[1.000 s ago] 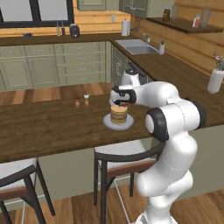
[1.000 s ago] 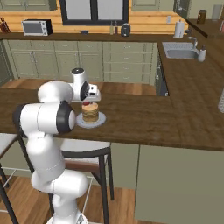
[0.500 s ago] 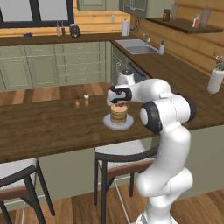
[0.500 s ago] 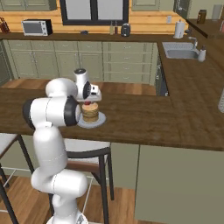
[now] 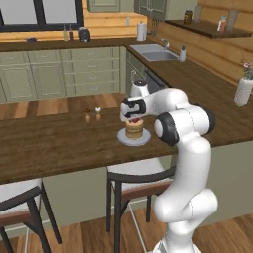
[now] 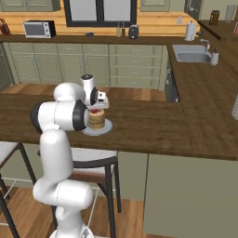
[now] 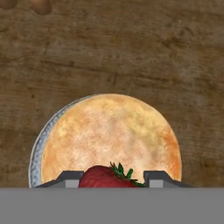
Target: Take the strawberry from the fridge and place it on top of the pancake, located on the dining counter.
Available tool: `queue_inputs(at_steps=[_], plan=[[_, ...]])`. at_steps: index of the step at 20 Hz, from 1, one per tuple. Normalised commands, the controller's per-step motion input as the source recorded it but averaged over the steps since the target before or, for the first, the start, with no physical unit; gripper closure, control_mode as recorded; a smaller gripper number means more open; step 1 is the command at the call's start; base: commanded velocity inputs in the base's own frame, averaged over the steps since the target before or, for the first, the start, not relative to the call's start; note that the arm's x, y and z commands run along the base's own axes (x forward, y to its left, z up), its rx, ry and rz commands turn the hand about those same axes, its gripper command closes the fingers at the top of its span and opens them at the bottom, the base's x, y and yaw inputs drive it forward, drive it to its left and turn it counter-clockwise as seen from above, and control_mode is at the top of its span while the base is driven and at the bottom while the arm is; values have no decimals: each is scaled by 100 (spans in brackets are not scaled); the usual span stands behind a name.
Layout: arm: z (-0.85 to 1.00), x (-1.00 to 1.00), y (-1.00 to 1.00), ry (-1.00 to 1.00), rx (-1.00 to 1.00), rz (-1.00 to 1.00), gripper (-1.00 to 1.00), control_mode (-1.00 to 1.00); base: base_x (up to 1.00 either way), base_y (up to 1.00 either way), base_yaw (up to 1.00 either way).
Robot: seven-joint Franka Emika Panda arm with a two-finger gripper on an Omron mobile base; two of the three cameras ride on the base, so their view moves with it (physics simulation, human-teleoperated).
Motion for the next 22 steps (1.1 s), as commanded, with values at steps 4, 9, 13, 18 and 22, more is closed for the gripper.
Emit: queue_inputs(at_steps=[4, 9, 13, 18, 22], plan=[[4, 13, 0, 1, -4, 0, 100, -100, 0, 0, 0], [0, 0, 0, 0, -1, 0, 100, -100, 0, 0, 0], [-10, 8, 0, 0, 0, 0, 100, -100, 0, 0, 0], [-31, 1, 0, 5, 0, 0, 100, -100, 0, 0, 0], [-19, 0, 0, 3, 0, 0, 100, -100, 0, 0, 0]])
